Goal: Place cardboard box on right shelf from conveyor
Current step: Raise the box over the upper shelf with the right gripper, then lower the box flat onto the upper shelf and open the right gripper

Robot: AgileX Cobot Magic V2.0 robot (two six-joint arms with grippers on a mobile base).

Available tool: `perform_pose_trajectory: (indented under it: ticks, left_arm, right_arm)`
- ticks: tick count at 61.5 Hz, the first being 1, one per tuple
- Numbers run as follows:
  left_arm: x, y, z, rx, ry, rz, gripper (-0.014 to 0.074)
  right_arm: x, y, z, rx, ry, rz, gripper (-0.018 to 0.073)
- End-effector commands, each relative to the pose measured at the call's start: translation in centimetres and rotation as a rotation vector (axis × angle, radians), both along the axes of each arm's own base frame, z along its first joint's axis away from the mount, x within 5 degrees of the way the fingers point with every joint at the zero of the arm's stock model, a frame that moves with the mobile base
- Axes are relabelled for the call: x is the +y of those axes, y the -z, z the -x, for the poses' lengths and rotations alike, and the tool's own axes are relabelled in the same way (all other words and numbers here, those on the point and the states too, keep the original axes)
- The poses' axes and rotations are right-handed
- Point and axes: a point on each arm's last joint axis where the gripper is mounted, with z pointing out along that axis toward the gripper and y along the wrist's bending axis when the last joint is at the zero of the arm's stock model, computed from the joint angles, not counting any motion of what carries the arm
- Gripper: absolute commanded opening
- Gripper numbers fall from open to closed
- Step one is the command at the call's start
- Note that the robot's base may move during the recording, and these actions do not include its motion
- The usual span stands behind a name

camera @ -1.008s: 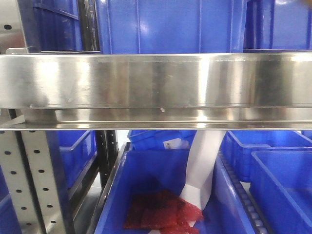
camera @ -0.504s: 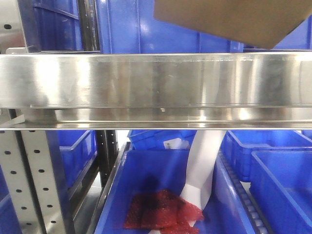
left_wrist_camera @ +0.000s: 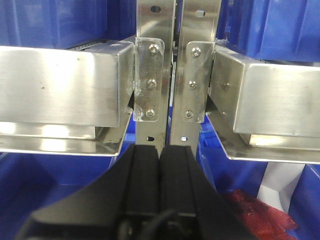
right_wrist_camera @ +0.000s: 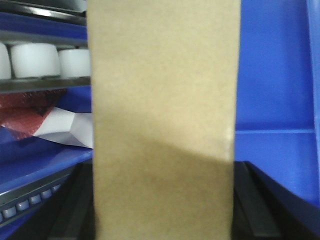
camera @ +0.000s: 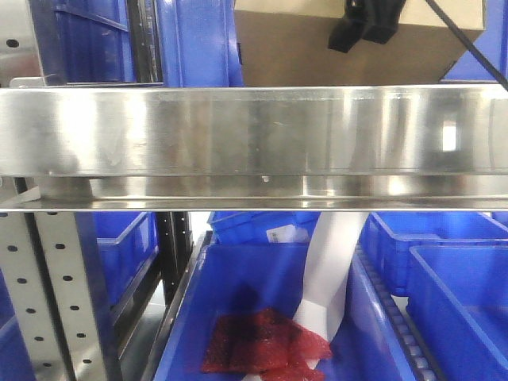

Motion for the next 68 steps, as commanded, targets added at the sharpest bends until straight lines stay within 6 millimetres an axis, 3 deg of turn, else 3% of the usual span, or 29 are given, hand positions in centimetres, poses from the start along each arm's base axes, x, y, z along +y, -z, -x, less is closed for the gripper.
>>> perform_pose_trajectory:
  ticks: [1, 10, 15, 19, 28, 30, 45, 57, 68]
  left_arm:
    - [0.1, -0.6, 0.0, -0.084, -0.006, 0.012, -0.0116]
    - [0.1, -0.6, 0.0, -0.084, -0.006, 0.012, -0.0116]
    - [0.1, -0.6, 0.0, -0.084, -0.006, 0.012, -0.0116]
    - [0.1, -0.6, 0.0, -0.084, -0.006, 0.012, -0.0116]
    - [0.1, -0.6, 0.0, -0.084, -0.006, 0.012, -0.0116]
    - [0.1, -0.6, 0.0, -0.084, -0.006, 0.012, -0.0116]
    - [0.1, -0.6, 0.0, -0.084, -0.006, 0.012, -0.0116]
    - [0.1, -0.6, 0.0, -0.084, -0.006, 0.012, -0.0116]
    - [0.1, -0.6, 0.0, -0.084, -0.006, 0.012, -0.0116]
  right_arm:
    - [0.1, -3.2, 0.3, -0.143, -0.037, -0.043, 0.0059]
    - [0.1, -3.3, 0.3, -0.144, -0.037, -0.043, 0.0066]
    - [0.1, -3.3, 0.3, -0.144, -0.038, -0.044, 0.0134]
    - [0.1, -3.3, 0.3, -0.144, -0.038, -0.044, 0.0253]
    - [0.3, -3.6, 0.3, -0.179, -0.055, -0.068, 0.0615]
    - [0.3, -3.7, 0.2, -0.187, -0.06, -0.073, 0.0652]
    - [0.8, -4.7, 1.6, -0.188, -0.077, -0.074, 0.0636]
    - [0.2, -7.0, 4.4, -0.183, -0.066, -0.08, 0.0635]
    - [-1.5, -9.9, 6.7, -0.237, -0.024, -0.198, 0.0608]
